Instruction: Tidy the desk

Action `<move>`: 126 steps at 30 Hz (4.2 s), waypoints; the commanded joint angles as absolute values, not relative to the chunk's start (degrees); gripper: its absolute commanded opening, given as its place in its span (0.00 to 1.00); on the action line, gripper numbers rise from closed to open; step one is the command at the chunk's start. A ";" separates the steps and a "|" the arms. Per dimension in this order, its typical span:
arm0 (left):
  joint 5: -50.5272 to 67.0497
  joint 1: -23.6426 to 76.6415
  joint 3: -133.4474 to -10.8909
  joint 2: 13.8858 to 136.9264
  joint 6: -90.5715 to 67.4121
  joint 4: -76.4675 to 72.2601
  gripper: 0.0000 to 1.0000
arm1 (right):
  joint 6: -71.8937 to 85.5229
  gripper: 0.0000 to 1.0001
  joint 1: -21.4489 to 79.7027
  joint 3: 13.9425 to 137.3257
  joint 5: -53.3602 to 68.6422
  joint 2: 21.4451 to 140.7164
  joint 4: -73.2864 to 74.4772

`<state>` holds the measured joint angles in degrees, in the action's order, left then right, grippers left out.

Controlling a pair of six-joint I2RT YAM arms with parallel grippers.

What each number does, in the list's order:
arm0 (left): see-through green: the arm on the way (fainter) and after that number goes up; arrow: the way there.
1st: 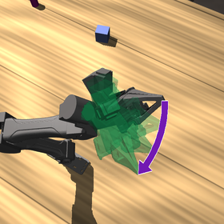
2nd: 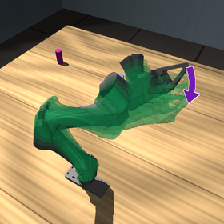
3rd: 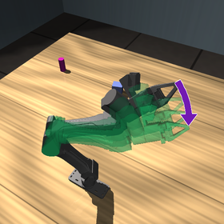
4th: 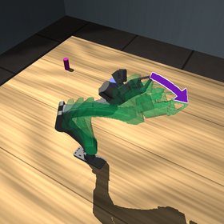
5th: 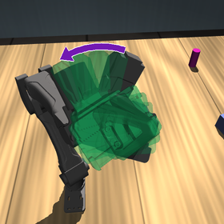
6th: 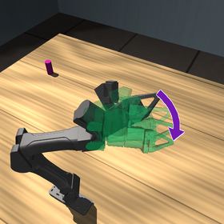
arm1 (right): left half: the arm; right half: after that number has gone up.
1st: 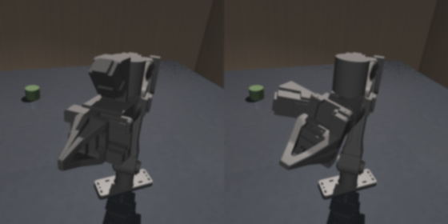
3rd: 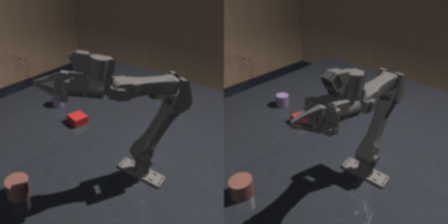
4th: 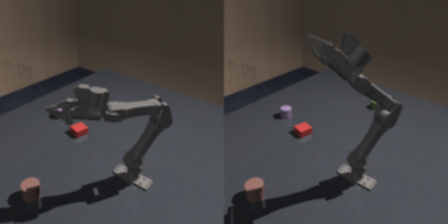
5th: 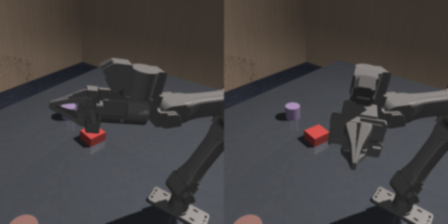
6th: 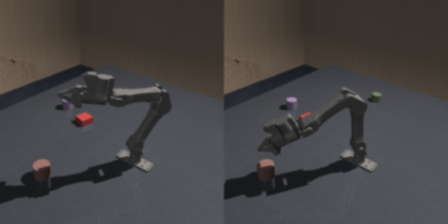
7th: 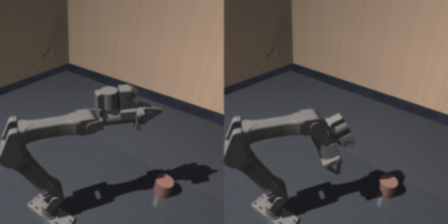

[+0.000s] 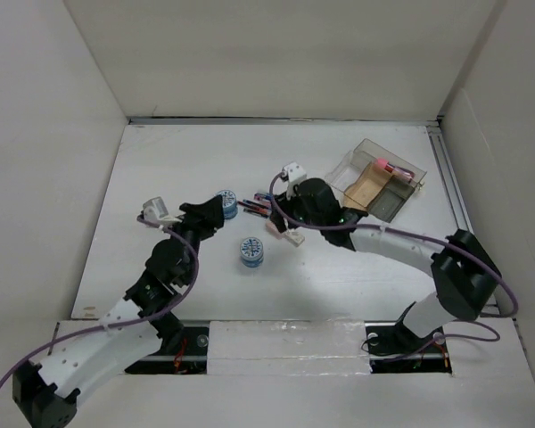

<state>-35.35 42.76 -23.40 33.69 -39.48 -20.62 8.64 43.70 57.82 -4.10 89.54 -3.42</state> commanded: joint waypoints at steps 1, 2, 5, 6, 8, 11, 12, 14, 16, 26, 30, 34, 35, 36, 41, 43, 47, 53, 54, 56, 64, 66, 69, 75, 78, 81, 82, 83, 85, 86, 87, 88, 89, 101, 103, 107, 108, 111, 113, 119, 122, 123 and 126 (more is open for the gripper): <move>-38.31 42.98 -20.13 28.75 -39.20 -25.76 0.63 | 9.58 0.75 49.46 55.20 -3.08 83.94 -5.89; -38.76 42.98 -20.56 27.87 -39.20 -25.06 0.63 | 9.84 0.79 50.70 54.15 -2.55 83.85 -5.28; -39.55 42.98 -20.83 28.82 -38.85 -24.52 0.64 | 9.93 0.87 54.66 55.10 -5.00 84.99 -1.41; -39.38 42.98 -20.83 29.52 -38.76 -24.96 0.65 | 10.11 0.88 55.28 55.19 -5.36 85.69 -1.23; -38.59 42.98 -22.31 32.33 -38.76 -24.44 0.65 | 10.11 0.90 56.51 55.63 -4.40 86.57 -0.79; -37.44 42.46 -24.16 35.84 -38.50 -22.85 0.66 | 8.80 0.92 57.13 58.43 -4.92 90.60 1.39; -37.44 42.45 -24.17 35.86 -38.50 -22.85 0.66 | 8.79 0.92 57.13 58.45 -4.92 90.62 1.41; -37.18 42.45 -24.61 36.30 -38.67 -22.24 0.66 | 8.35 0.92 57.65 59.23 -3.52 92.54 1.93; -36.74 42.45 -24.00 35.51 -38.67 -22.76 0.66 | 7.65 0.92 58.27 59.68 -3.51 93.86 1.84; -36.56 41.84 -23.11 34.28 -38.41 -23.56 0.66 | 7.12 0.82 58.89 65.74 -2.11 101.68 0.62; -36.30 41.84 -22.68 34.01 -38.23 -24.17 0.66 | 7.29 0.60 59.41 66.80 -2.45 103.18 0.62; -36.21 41.84 -22.85 34.02 -38.41 -23.99 0.66 | 7.47 0.40 59.41 66.45 -4.21 100.99 0.62; -35.86 41.84 -22.76 34.01 -38.23 -24.34 0.66 | 7.47 0.38 59.41 66.45 -5.35 100.12 0.62; -35.95 41.84 -22.50 34.19 -38.15 -24.52 0.66 | 7.47 0.38 59.41 66.53 -6.49 97.58 0.62; -35.16 41.84 -22.41 34.10 -37.80 -24.96 0.66 | 7.90 0.32 52.93 63.82 -15.81 88.34 -5.79; -34.98 41.84 -22.24 34.19 -37.53 -25.14 0.66 | 9.48 0.32 46.34 62.50 -16.87 85.80 -7.64; -33.93 41.84 -22.42 34.19 -37.44 -25.13 0.65 | 10.10 0.33 37.72 63.01 -24.15 87.17 -10.55; -33.66 41.84 -22.76 35.68 -37.53 -25.40 0.65 | 9.76 0.33 26.82 68.19 -28.83 92.98 -11.78; -33.58 41.84 -22.59 36.03 -37.36 -25.49 0.65 | 9.67 0.33 25.85 68.73 -28.13 93.77 -11.86; -33.66 41.84 -22.67 36.21 -37.27 -25.40 0.65 | 8.62 0.33 23.39 70.13 -27.43 94.83 -12.65; -32.61 41.84 -22.94 35.60 -37.00 -25.40 0.65 | 7.65 0.34 20.83 72.60 -29.60 99.49 -9.94; -32.34 41.84 -22.33 35.51 -36.91 -26.10 0.65 | 8.08 0.34 20.22 71.99 -30.23 99.84 -9.67; -32.35 41.84 -22.94 35.86 -36.91 -25.67 0.65 | 8.44 0.35 18.73 71.72 -27.69 100.98 -9.32; -32.17 41.84 -23.11 36.04 -36.91 -25.32 0.65 | 10.37 0.36 17.05 74.44 -26.72 102.92 -5.89; -31.90 41.84 -22.50 35.77 -36.74 -26.36 0.65 | 11.16 0.38 16.52 74.97 -26.46 103.18 -4.75; -32.08 41.84 -22.85 35.95 -36.83 -25.76 0.65 | 11.25 0.55 15.91 76.81 -25.05 104.41 -2.82; -31.73 41.84 -22.94 35.95 -36.74 -25.75 0.65 | 11.60 0.66 15.91 77.34 -25.05 104.59 -1.86; -31.64 41.84 -22.68 36.03 -36.83 -25.93 0.65 | 11.69 0.70 15.91 77.43 -24.61 104.59 -1.85; -32.16 41.84 -22.50 36.12 -36.74 -26.37 0.65 | 11.25 0.78 15.91 76.99 -23.65 103.45 -2.19; -32.25 41.84 -22.85 36.21 -36.83 -26.02 0.65 | 11.16 0.79 15.91 76.82 -23.12 103.01 -2.89; -32.17 41.84 -22.94 36.21 -36.91 -25.58 0.65 | 10.90 0.79 16.60 76.73 -23.12 101.96 -3.07; -31.91 41.84 -22.94 36.12 -36.91 -25.58 0.65 | 10.46 0.79 16.61 76.73 -23.29 101.17 -3.16; -31.90 41.84 -22.68 35.95 -36.83 -25.84 0.65 | 10.11 0.79 18.09 76.73 -23.38 100.47 -3.34; -38.39 41.84 -19.35 28.15 -40.69 -24.44 0.63 | 9.93 0.01 34.26 69.79 -6.35 98.16 -10.72; -42.68 41.84 -17.50 24.80 -43.50 -24.08 0.63 | 8.89 0.32 40.30 70.48 -5.54 100.18 -11.34; -45.44 41.84 -13.02 15.06 -45.62 -23.90 0.66 | 4.41 0.79 47.96 78.12 -3.86 107.12 -7.04; -45.27 41.84 -12.40 14.25 -45.27 -25.39 0.68 | 3.52 0.82 49.12 81.88 -5.17 110.10 -5.81; -45.53 41.84 -12.65 14.15 -45.00 -24.89 0.70 | 2.03 0.91 52.38 88.04 -8.17 114.24 -2.56; -45.27 41.84 -14.05 15.64 -45.35 -23.74 0.70 | 0.97 0.95 53.17 90.95 -9.05 118.20 -0.27; -44.39 41.84 -15.56 18.89 -45.26 -22.94 0.70 | 1.14 0.96 53.17 98.96 -13.18 125.94 3.43; -44.38 41.84 -15.29 18.72 -44.91 -23.29 0.70 | 1.84 0.95 53.17 100.11 -13.10 127.44 3.17; -44.21 41.84 -15.38 18.37 -44.91 -23.20 0.70 | 1.85 0.95 53.17 100.11 -13.10 127.79 2.03; -44.21 41.84 -15.03 17.84 -44.65 -23.47 0.70 | 2.72 0.92 53.17 100.55 -13.97 128.85 -1.21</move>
